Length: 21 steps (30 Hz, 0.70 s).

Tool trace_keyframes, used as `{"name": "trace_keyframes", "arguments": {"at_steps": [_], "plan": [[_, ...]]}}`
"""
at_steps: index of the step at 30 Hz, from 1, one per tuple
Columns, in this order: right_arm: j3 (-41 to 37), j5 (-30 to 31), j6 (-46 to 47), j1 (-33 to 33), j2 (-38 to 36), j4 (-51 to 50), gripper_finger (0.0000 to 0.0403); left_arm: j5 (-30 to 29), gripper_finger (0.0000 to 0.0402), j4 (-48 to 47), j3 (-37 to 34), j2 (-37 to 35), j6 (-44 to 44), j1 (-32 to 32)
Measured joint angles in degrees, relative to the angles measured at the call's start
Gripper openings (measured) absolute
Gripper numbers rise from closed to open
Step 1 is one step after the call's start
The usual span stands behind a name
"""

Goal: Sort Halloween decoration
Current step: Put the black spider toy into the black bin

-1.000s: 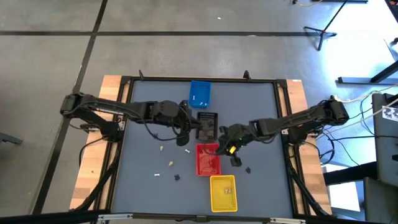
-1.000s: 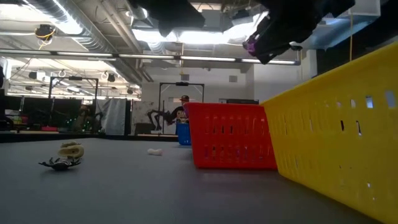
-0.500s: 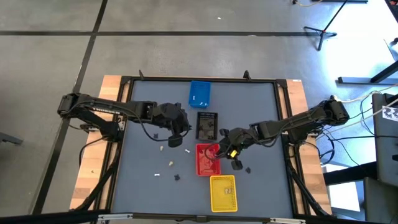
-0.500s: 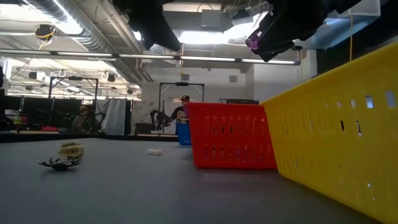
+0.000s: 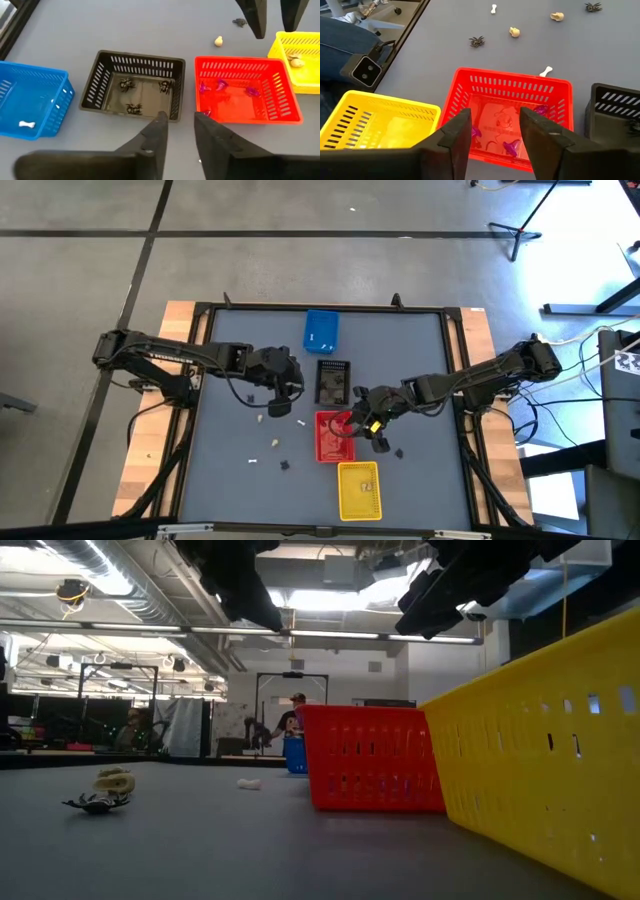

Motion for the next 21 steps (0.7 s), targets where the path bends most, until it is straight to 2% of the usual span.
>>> {"name": "trace_keyframes", "arguments": {"at_steps": [7,14,17,21], "plan": [[0.0,0.3,0.1,0.0,0.0,-0.1,0.0167,2.4,0.0152,0.0,0.0,0.0,0.0,-1.7],[0.1,-0.2,0.1,0.0,-0.2,-1.5,0.0166,2.5,0.0176,0.1,0.0,0.0,0.0,-3.7],[2.6,-0.2,0.1,0.0,-0.3,-6.7,0.0166,2.6,0.0177,0.1,0.0,0.0,0.0,-4.2],[9.0,-0.2,1.4,0.0,-0.3,-20.8,0.0166,2.5,0.0176,0.1,0.0,0.0,0.0,-4.6]]}}
